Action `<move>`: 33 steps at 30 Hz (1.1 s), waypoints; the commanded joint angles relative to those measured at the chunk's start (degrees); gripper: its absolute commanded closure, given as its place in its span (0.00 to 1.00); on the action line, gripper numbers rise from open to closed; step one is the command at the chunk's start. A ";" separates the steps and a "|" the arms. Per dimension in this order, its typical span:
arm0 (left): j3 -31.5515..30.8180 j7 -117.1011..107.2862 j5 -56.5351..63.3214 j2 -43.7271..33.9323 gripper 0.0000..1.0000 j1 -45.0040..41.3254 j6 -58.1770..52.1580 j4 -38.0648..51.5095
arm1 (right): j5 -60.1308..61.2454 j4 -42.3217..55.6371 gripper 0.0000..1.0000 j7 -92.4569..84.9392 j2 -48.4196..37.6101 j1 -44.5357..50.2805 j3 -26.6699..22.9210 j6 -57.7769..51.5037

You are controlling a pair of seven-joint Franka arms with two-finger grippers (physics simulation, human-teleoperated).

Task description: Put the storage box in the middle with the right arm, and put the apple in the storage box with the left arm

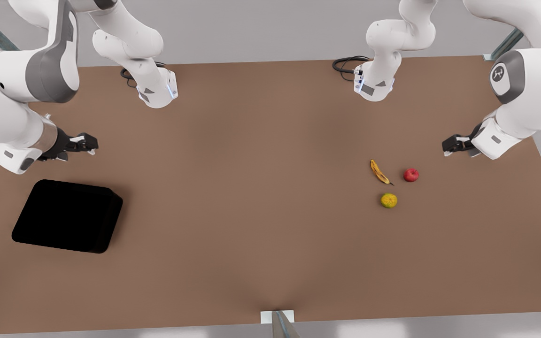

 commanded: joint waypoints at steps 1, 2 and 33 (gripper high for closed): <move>0.02 -0.04 -0.01 0.00 0.00 1.99 0.00 0.10 | -0.10 0.00 0.00 0.00 -0.02 0.17 0.09 0.02; 0.02 -0.13 -0.01 0.17 0.00 1.99 0.00 0.37 | -0.10 -0.09 0.00 0.00 -0.02 0.09 0.09 0.10; 17.60 -25.70 -77.00 31.37 0.00 7.96 11.69 -31.36 | 19.41 -13.62 0.33 -38.14 35.14 -14.33 -26.98 52.23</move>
